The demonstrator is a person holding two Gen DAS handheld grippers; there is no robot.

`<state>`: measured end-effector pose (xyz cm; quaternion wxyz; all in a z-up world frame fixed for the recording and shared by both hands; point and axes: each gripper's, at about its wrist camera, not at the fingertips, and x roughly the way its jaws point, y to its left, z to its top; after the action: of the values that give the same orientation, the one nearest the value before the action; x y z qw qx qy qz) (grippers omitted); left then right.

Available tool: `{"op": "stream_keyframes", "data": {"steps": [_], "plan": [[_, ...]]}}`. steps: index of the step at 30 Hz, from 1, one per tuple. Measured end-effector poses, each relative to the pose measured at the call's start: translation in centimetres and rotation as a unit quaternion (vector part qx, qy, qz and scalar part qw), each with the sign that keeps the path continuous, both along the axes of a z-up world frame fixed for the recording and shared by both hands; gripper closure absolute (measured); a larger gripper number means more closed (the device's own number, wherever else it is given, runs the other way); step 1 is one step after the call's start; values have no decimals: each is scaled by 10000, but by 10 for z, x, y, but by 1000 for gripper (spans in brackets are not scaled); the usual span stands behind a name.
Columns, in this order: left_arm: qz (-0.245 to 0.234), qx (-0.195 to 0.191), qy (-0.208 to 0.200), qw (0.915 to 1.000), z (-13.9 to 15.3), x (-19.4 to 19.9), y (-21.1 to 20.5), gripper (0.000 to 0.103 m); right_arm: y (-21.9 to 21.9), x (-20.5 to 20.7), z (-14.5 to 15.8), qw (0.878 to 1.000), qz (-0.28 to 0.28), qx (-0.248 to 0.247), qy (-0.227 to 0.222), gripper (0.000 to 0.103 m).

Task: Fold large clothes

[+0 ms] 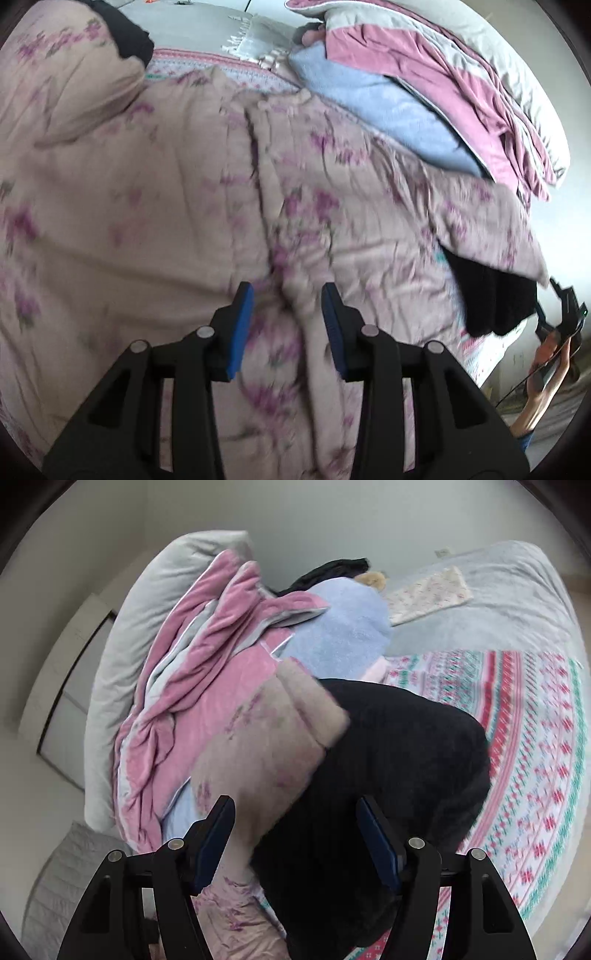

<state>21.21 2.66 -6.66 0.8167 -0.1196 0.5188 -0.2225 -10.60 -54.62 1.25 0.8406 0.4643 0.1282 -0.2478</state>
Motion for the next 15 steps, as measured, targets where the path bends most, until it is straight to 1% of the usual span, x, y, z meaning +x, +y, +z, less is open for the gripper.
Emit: {"op": "stream_keyframes", "data": {"steps": [3,4,5,6,7,8,9,10,11,12,13,14,15], "plan": [[20,-39,62,10000,-9,-6,6,62,2,3,3,9997,199,-123,-51,34],[15,-39,74,10000,-13,-6,6,62,-4,14,3,9994,277,-153,168,34],[-8,-36,90,10000,-15,-8,4,62,-10,21,2,9992,232,-161,269,34],[-44,-26,121,9999,-18,-8,2,62,-14,24,0,9993,188,-166,278,34],[-53,-6,94,9999,-20,-11,0,62,-23,28,-1,9995,159,-113,229,33],[-53,74,12,10000,-21,-14,-2,62,-28,29,-1,9999,135,-38,32,33],[-92,248,-95,9996,-21,-17,-7,62,-31,29,3,9997,144,-20,-184,35],[-142,314,-104,9994,-21,-17,-8,62,-33,31,7,9993,181,-63,-310,39],[-200,335,-73,9992,-21,-16,-9,62,-35,37,14,9994,180,-165,-261,60],[-197,251,-29,9995,-20,-16,-6,62,-35,40,18,9996,107,-224,-104,88],[-148,172,-21,9997,-18,-15,-2,62,-37,47,23,9996,51,-261,61,88],[-74,80,-30,9999,-15,-14,4,62,-36,50,26,9996,17,-266,71,89],[11,19,-65,10000,-10,-13,12,62,-30,53,36,9994,-43,-353,37,89]]}}
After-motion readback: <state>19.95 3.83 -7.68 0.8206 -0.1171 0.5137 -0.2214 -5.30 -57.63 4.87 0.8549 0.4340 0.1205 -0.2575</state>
